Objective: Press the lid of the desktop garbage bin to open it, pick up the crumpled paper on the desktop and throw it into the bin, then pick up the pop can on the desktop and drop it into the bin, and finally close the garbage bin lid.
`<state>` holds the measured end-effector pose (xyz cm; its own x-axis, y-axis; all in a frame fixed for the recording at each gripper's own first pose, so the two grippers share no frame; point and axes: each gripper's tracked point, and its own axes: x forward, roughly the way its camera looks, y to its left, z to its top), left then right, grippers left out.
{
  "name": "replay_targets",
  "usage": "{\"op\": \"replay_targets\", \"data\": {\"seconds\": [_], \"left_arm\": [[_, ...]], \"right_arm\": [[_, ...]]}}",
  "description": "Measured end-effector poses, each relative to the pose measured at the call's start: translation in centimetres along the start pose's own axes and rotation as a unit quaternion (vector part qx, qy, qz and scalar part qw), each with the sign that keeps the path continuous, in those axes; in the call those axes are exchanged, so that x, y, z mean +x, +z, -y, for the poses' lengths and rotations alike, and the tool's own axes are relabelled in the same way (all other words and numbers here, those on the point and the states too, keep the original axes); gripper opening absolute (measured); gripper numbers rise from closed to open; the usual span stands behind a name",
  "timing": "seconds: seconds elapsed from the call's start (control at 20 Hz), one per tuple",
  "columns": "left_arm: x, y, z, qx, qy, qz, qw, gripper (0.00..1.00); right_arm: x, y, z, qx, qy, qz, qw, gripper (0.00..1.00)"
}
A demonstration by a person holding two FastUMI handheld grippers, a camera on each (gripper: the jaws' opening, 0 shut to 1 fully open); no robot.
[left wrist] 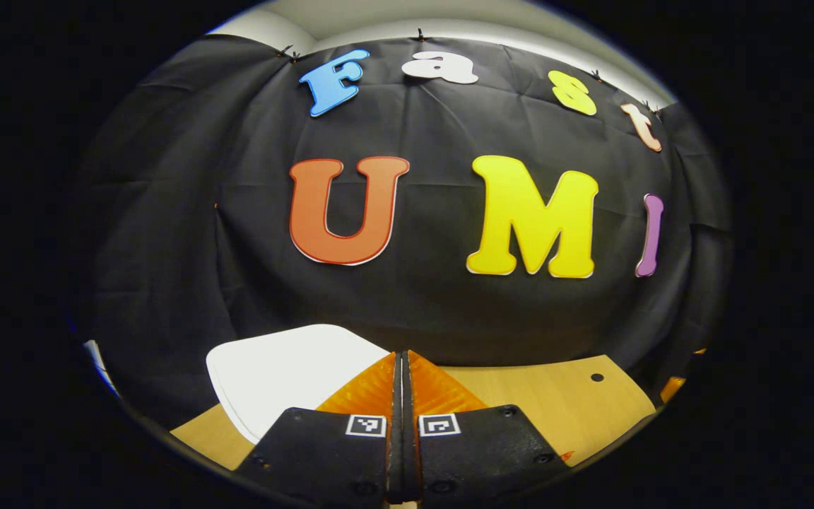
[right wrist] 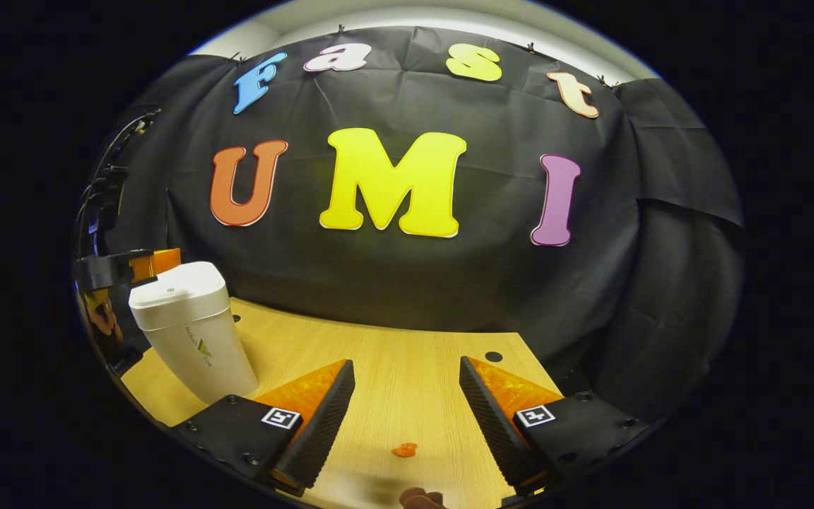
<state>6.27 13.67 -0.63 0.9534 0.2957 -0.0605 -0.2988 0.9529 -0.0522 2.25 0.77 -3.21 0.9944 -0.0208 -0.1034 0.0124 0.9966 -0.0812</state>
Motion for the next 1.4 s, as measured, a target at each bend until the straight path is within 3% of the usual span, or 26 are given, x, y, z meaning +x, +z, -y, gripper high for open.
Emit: {"op": "replay_targets", "data": {"seconds": [0.5, 1.05, 1.4], "left_arm": [[0.8, -3.8, -2.5, -0.003, 0.061, -0.074, 0.995, 0.03], [1.1, -5.2, -2.6, -0.029, 0.078, -0.092, 0.992, 0.03], [0.0, -2.8, -0.9, 0.001, 0.061, -0.063, 0.996, 0.03]], "right_arm": [[0.6, -0.3, 1.1, 0.007, 0.002, -0.004, 1.0, 0.94], [1.5, -1.0, 1.6, 0.013, 0.017, -0.012, 1.0, 0.94], [1.4, -0.8, 1.7, 0.021, 0.027, -0.007, 0.999, 0.94]]}}
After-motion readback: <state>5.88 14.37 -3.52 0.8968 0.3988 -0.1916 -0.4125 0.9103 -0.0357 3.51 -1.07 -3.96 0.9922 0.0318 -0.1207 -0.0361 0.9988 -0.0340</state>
